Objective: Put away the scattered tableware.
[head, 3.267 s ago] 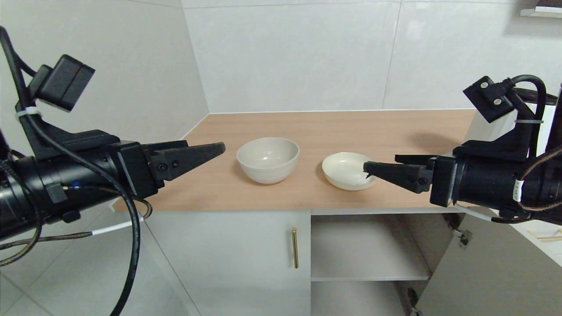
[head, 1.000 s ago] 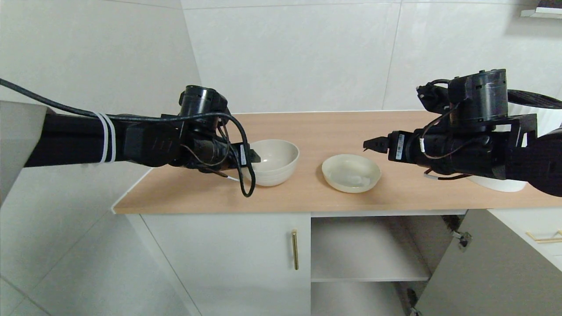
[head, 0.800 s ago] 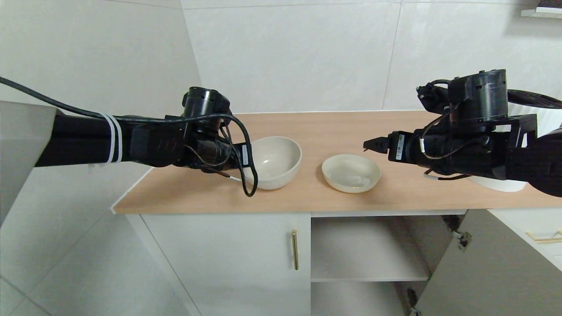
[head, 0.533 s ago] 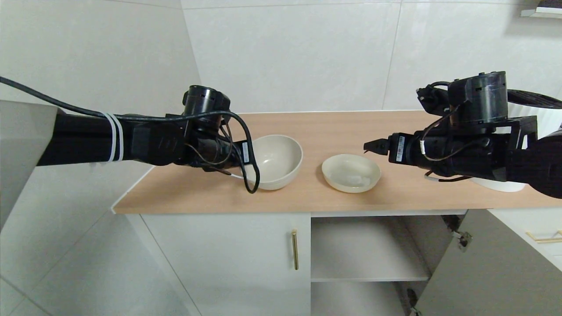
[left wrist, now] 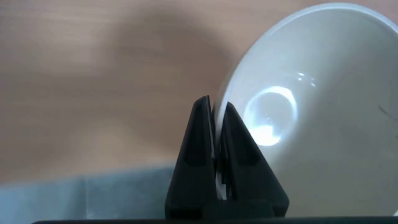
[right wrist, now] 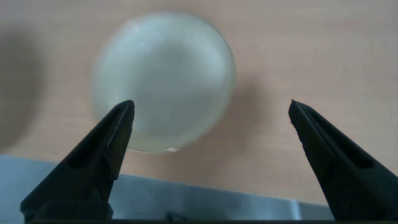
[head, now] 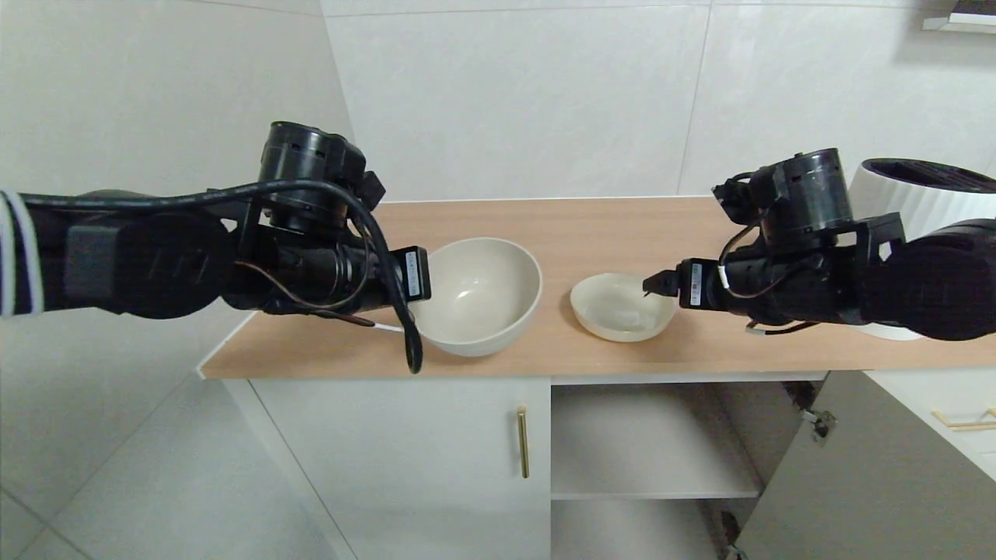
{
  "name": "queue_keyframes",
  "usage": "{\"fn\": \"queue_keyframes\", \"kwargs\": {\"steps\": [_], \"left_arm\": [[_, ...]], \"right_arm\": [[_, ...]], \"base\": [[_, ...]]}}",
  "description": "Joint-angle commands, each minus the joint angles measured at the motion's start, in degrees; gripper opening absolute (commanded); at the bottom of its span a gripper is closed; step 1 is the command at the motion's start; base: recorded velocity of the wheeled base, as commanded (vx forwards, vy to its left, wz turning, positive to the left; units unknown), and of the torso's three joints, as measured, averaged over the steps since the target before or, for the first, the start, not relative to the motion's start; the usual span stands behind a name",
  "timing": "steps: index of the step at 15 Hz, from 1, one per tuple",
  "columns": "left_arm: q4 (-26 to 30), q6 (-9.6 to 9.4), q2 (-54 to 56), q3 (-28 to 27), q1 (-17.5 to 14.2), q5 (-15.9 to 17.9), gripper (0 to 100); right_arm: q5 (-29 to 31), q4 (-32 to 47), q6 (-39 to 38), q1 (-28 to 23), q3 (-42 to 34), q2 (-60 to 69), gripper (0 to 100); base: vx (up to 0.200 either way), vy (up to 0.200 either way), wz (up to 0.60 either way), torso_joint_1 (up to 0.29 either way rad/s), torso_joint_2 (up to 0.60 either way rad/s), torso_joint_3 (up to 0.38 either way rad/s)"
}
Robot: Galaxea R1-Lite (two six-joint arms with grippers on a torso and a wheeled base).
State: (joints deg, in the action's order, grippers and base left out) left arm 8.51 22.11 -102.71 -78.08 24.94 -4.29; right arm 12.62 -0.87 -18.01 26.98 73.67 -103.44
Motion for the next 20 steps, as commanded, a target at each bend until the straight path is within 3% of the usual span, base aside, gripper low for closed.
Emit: {"fn": "queue_keyframes", "kwargs": {"steps": [1,11,12,20], "left_arm": [[-0.1,0.03,5.2,1.7,1.7,-0.1,0],[-0.1,0.03,6.7,1.8,1.7,-0.2,0],[-0.1,0.03,6.7,1.8,1.7,-0.2,0],[-0.1,0.12,7.4,1.8,1.6,-0.2,0]], "right_arm": [[0.8,1.8,-0.5,-0.2,3.1,-4.4,100],[1.5,0.9,-2.5,-0.9,5.1,-9.3,100],[1.5,0.8,-2.6,-0.9,5.2,-9.6,0],[1.2,0.9,-3.2,-1.5,5.4,-8.8,0]], "base": [[0.0,0.0,0.0,0.0,0.0,0.0],[0.0,0.0,0.0,0.0,0.0,0.0],[0.0,0.0,0.0,0.0,0.0,0.0],[0.0,0.0,0.0,0.0,0.0,0.0]]}}
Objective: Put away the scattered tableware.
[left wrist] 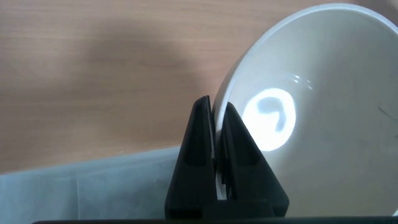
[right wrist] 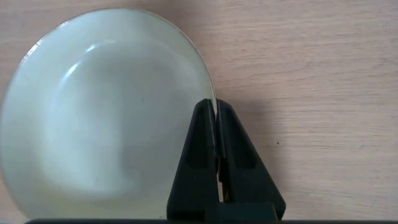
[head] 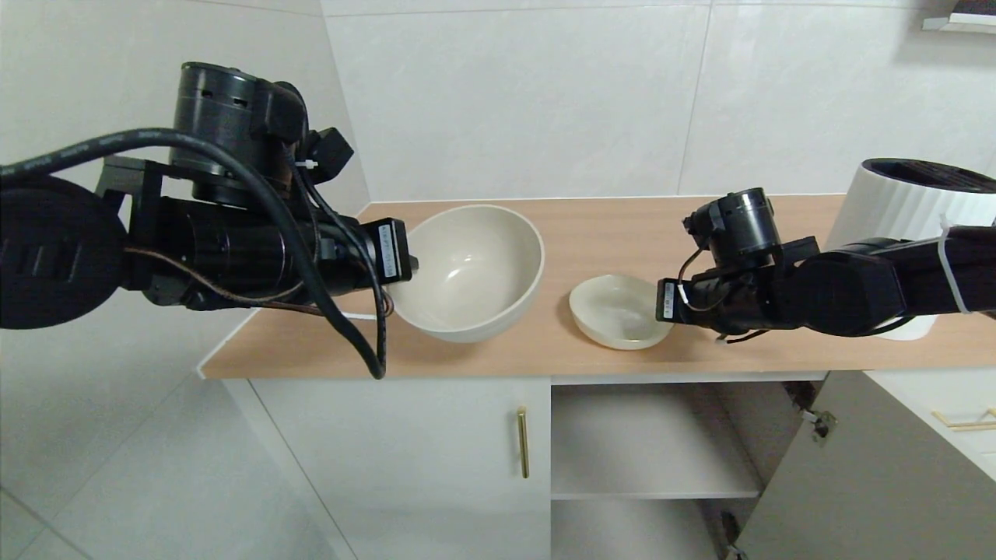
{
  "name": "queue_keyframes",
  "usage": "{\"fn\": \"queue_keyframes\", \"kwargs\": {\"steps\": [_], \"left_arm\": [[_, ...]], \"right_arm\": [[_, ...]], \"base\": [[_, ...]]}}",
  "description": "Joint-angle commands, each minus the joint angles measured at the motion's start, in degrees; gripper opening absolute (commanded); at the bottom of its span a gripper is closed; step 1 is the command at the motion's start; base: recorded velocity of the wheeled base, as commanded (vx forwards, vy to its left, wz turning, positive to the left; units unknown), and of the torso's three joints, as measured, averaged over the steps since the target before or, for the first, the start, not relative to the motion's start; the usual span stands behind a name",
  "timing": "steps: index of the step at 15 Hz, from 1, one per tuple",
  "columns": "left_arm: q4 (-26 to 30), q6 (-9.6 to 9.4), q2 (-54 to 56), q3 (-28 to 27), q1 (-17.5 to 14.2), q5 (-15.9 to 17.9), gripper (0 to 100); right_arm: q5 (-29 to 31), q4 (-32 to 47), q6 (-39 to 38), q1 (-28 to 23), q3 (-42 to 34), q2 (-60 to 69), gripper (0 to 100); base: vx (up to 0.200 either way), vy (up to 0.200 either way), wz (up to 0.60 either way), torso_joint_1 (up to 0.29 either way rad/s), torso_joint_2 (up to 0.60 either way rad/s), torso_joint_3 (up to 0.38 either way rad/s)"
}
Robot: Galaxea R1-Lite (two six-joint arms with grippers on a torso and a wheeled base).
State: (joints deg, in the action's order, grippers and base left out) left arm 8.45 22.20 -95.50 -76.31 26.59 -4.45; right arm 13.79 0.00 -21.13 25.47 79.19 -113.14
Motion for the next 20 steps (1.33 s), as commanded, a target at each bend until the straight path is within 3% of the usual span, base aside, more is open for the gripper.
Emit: {"fn": "queue_keyframes", "kwargs": {"steps": [1,9,14,18,20], "left_arm": [[0.0,0.04,0.4,0.0,0.0,0.0,0],[0.2,-0.23,7.6,7.4,0.0,0.1,0],[0.2,0.04,11.2,13.6,0.8,0.0,0],[0.2,0.3,12.2,16.9,0.9,-0.1,0],[0.2,0.48,11.9,16.9,0.9,-0.1,0]], "right_arm": [[-0.1,0.2,-0.2,0.1,-0.4,3.1,0],[-0.1,0.9,-0.1,3.3,-10.5,21.6,0],[1.0,0.8,-0.1,5.1,-21.5,31.1,0],[4.2,0.7,-0.1,9.3,-25.3,32.7,0],[4.1,0.7,0.0,9.9,-26.4,32.6,0]], "base": [[0.0,0.0,0.0,0.0,0.0,0.0],[0.0,0.0,0.0,0.0,0.0,0.0],[0.0,0.0,0.0,0.0,0.0,0.0],[0.0,0.0,0.0,0.0,0.0,0.0],[-0.2,0.0,0.0,0.01,0.0,0.002]]}}
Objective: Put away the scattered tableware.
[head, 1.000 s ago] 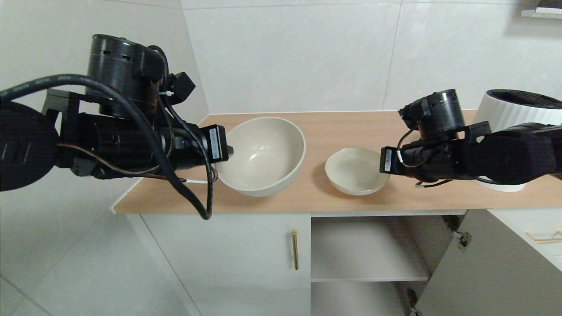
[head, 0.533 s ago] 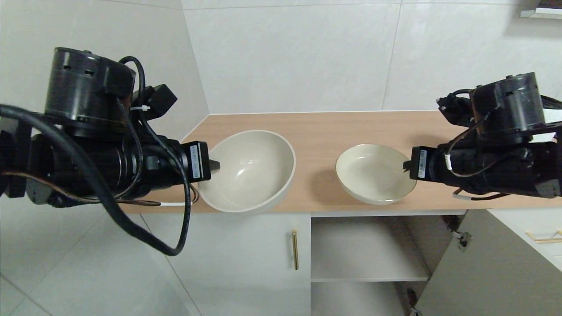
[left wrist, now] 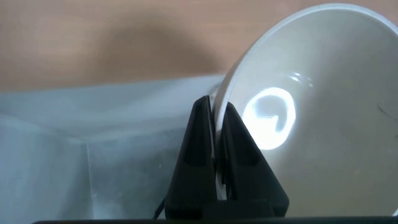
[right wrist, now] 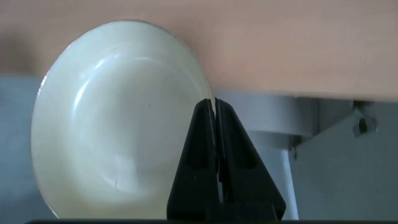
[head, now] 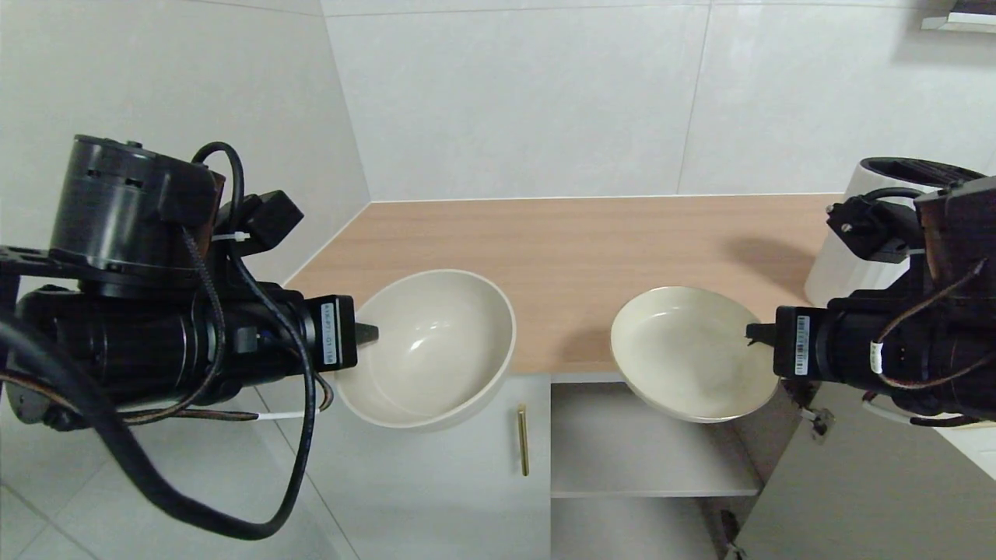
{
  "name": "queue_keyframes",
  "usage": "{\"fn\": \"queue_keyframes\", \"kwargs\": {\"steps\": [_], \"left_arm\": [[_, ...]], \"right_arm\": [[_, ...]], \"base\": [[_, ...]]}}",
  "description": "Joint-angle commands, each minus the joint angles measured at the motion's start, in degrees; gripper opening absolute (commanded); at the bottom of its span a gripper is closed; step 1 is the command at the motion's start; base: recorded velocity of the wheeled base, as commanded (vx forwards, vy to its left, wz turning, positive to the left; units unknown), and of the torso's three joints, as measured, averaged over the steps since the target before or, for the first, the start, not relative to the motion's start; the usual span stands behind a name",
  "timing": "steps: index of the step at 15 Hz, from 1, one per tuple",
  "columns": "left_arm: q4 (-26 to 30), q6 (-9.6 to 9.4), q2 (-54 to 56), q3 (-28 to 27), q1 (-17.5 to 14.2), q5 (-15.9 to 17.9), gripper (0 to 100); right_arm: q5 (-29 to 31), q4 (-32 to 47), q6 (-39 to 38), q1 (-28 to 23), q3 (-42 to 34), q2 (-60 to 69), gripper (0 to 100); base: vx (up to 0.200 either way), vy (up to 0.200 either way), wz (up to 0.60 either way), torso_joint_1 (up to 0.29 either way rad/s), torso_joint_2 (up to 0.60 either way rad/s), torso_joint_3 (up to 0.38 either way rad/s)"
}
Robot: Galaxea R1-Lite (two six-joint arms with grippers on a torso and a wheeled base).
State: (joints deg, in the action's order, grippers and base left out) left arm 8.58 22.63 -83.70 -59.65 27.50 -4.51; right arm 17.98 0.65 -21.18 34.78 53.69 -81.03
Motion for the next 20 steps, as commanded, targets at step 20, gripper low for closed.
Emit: {"fn": "queue_keyframes", "kwargs": {"steps": [20], "left_arm": [[0.0,0.05,-2.4,0.4,0.6,0.0,0]], "right_arm": [[-0.1,-0.3,-0.2,-1.5,-2.1,-4.4,0]], "base": [[-0.05,0.0,0.0,-0.008,0.02,0.015]]}}
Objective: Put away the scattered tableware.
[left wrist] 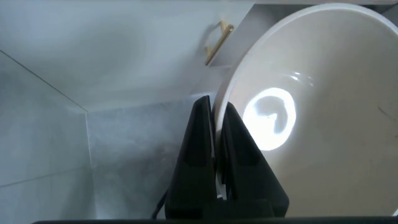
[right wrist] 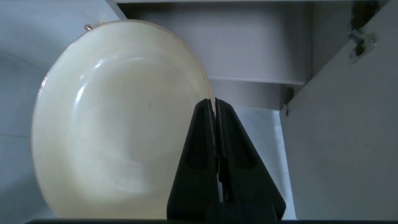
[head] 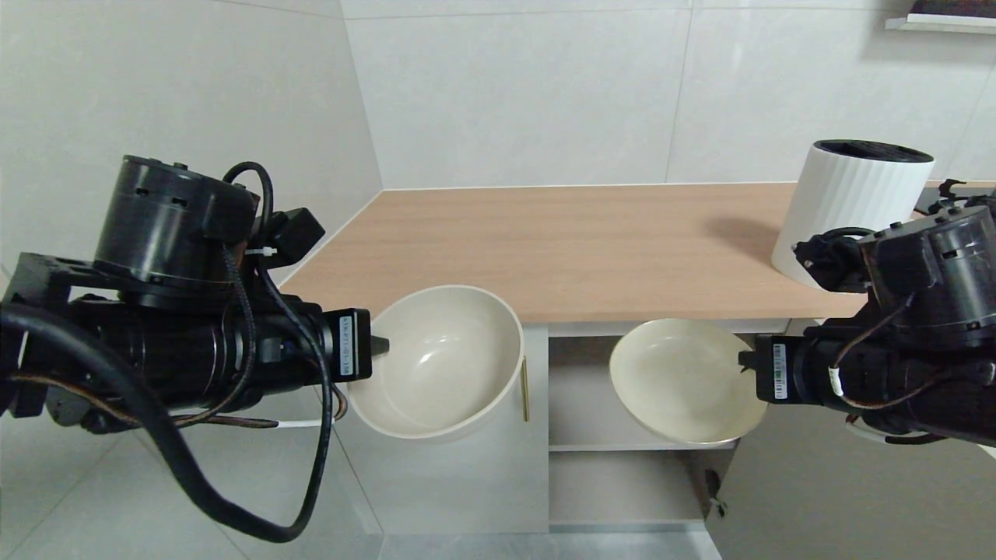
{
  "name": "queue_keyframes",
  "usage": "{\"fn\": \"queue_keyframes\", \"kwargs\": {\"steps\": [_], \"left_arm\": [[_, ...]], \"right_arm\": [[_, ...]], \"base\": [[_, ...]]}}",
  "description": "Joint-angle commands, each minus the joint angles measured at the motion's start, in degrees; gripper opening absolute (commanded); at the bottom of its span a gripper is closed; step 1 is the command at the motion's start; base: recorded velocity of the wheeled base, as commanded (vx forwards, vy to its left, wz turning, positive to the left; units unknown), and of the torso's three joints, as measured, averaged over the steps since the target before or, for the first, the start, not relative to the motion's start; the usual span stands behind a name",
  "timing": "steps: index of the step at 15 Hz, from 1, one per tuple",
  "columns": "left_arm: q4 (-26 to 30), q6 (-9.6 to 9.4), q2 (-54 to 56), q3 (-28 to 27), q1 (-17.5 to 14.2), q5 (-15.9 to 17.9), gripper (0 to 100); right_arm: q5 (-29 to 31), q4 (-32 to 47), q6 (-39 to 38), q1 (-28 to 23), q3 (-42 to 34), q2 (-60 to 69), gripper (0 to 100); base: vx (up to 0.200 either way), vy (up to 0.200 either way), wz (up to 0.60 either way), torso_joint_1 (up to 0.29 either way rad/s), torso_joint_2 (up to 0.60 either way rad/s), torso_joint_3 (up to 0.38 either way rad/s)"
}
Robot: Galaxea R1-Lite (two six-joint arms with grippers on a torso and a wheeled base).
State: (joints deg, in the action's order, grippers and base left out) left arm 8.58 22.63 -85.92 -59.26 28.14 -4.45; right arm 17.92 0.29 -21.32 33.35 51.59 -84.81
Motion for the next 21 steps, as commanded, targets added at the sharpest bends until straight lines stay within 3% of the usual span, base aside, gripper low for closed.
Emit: {"fn": "queue_keyframes", "kwargs": {"steps": [1,15,21], "left_arm": [[0.0,0.05,-0.2,0.0,0.0,0.0,0],[-0.1,0.05,-0.7,-0.1,0.0,0.0,0],[-0.1,0.05,-0.6,-0.1,0.0,0.0,0]], "right_arm": [[0.1,0.1,0.0,-0.1,0.0,-1.0,0],[1.2,-0.6,-0.1,-0.2,-0.2,-3.4,0],[1.4,-0.6,0.1,-0.2,-0.5,-4.1,0]], "base": [[0.0,0.0,0.0,-0.129,0.38,0.222],[0.0,0.0,0.0,-0.112,0.45,0.334],[0.0,0.0,0.0,-0.008,0.07,0.066]]}}
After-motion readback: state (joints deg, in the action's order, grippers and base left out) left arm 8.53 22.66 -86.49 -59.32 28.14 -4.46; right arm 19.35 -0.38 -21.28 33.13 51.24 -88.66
